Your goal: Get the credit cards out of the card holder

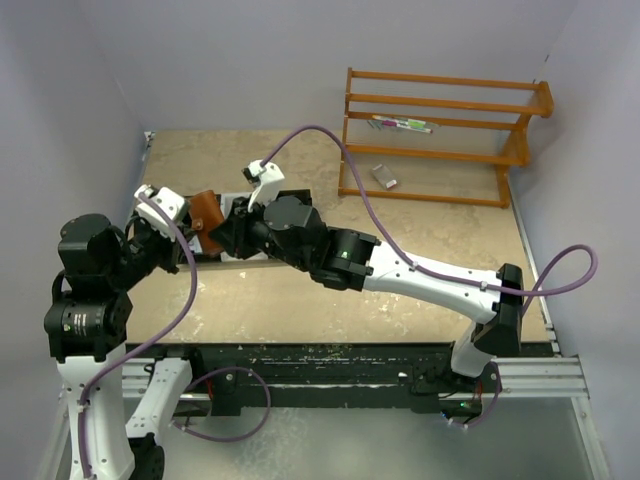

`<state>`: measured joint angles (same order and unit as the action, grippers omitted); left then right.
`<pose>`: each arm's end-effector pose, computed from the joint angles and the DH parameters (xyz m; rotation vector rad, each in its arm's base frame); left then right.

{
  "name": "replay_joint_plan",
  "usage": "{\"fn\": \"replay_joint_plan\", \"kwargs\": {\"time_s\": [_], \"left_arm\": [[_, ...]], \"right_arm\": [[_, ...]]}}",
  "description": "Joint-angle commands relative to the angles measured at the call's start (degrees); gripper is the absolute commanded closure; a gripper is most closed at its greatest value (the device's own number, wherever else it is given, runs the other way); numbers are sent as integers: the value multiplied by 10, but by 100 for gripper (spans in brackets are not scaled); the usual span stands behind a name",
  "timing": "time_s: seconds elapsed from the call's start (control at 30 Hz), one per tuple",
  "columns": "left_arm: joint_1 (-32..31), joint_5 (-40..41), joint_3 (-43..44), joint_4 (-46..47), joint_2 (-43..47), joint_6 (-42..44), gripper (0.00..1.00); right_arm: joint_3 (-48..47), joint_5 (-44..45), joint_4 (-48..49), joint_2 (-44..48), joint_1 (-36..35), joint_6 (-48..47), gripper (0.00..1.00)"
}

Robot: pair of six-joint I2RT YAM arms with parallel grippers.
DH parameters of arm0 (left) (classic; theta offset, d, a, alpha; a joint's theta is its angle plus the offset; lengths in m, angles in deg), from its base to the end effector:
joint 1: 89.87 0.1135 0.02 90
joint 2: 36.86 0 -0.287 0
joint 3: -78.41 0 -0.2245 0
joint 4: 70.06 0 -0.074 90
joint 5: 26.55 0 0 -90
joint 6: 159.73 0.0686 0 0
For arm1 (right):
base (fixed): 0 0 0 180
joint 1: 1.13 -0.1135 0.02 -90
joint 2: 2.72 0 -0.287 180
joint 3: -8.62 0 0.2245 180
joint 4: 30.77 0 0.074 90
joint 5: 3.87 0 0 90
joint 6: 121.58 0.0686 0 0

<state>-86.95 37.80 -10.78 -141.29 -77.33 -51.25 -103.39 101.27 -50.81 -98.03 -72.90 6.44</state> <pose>0.0733 -0.0260 0.4242 0.5463 1.8219 -0.1801 0.1426 0.3758 0.4556 -0.3010 1.7556 1.2289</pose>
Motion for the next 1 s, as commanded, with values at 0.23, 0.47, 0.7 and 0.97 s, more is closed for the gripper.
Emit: {"fn": "replay_joint_plan", "kwargs": {"time_s": [0.23,0.47,0.7,0.97], "left_arm": [[11,-81,-27,33,37,117,80],[11,-24,-70,56,62,202,80],[12,-30,-97,78,78,210,80],[11,41,-135,148,105,156,97]], "right_arm": [[-16,-56,-1,17,-22,18,100],[-33,-74,-4,-1,-22,28,100],[-85,-77,-24,-50,-23,66,100],[-92,-73,-18,-68,-28,118,100]]}}
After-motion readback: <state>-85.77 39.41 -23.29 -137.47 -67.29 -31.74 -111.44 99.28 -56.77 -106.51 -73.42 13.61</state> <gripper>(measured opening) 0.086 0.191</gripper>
